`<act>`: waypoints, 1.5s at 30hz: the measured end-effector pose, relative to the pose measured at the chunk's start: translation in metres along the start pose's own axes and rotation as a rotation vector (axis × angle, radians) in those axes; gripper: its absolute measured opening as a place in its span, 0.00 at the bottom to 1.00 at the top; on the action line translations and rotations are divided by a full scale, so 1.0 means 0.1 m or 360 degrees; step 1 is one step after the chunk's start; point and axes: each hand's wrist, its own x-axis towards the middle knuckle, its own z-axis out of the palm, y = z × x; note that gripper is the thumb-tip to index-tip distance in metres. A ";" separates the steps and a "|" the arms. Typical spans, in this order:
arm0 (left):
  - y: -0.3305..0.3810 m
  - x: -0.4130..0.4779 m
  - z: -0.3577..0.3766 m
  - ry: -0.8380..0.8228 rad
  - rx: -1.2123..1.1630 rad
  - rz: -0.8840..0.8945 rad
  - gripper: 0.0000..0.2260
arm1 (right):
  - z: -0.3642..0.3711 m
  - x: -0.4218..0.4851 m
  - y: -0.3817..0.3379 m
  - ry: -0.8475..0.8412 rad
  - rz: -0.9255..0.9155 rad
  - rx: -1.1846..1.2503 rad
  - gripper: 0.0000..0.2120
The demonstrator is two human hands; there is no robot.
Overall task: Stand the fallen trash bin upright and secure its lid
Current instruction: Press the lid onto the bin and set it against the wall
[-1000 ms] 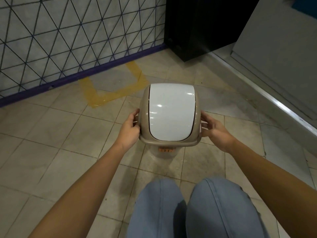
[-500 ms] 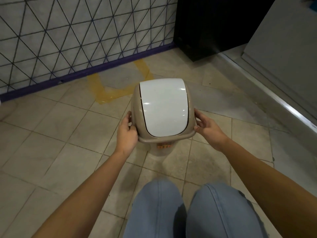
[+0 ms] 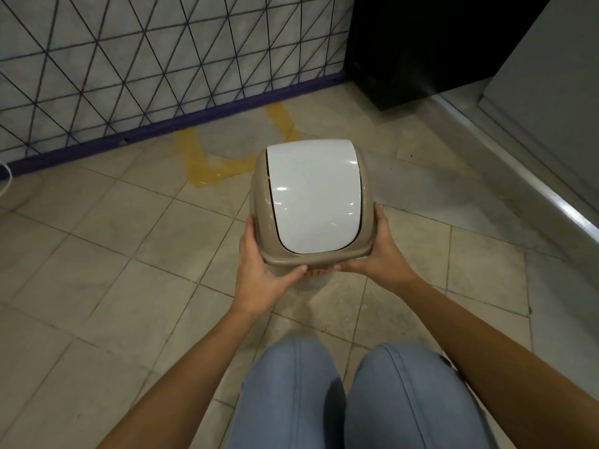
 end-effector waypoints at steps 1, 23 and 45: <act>0.02 0.01 0.03 0.0058 0.0102 0.0030 0.55 | 0.02 0.02 -0.02 0.0053 -0.0033 -0.0087 0.60; -0.15 -0.03 0.15 0.0429 0.0881 0.0728 0.23 | 0.14 0.12 -0.05 0.0275 -0.0269 -0.0537 0.63; -0.07 0.24 0.13 0.0306 0.1299 0.1379 0.15 | 0.20 0.09 -0.07 0.0272 -0.1194 -0.1642 0.09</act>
